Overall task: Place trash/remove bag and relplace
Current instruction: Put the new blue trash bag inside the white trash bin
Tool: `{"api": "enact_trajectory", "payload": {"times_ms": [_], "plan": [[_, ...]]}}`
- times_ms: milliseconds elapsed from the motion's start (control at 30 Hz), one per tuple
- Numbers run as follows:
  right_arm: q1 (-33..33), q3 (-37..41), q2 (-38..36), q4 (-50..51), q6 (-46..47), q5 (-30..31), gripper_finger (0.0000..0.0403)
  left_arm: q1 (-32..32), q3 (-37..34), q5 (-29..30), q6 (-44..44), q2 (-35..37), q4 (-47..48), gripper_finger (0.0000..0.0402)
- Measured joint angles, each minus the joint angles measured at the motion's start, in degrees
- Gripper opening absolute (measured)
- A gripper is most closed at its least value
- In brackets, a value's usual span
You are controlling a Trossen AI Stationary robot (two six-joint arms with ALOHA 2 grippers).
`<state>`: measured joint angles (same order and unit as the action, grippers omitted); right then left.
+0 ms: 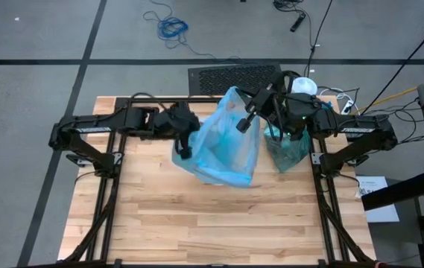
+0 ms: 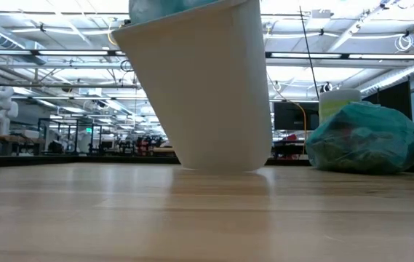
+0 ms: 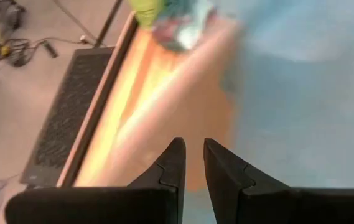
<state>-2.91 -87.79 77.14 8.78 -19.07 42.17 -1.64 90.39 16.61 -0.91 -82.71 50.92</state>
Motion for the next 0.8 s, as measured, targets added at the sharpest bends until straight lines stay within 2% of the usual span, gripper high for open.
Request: {"api": "enact_trajectory", "payload": {"times_ms": [200,333,567,667,800], "plan": [[0.72,-0.02,0.00,0.47,0.00,-0.70,0.0000,-6.45,-0.02,0.19,-1.59,-2.88,-1.36,0.0055],[0.94,-0.01,0.00,0.50,-1.15,-0.48,0.0000,-9.05,0.07,-0.18,-4.46,-2.87,-3.56,0.0039],[2.69,-0.01,0.00,0.96,-1.31,-0.22,0.0000,-13.08,0.04,-5.02,-5.68,-2.93,-7.15,0.0004],[3.65,0.00,0.00,2.03,-1.29,-0.28,0.0000,-14.24,0.04,-8.45,-5.64,-2.93,-8.63,0.0002],[5.22,0.00,0.00,5.19,-0.15,-0.34,0.0000,-14.48,0.04,-9.21,-5.75,-2.72,-8.94,0.0004]]}}
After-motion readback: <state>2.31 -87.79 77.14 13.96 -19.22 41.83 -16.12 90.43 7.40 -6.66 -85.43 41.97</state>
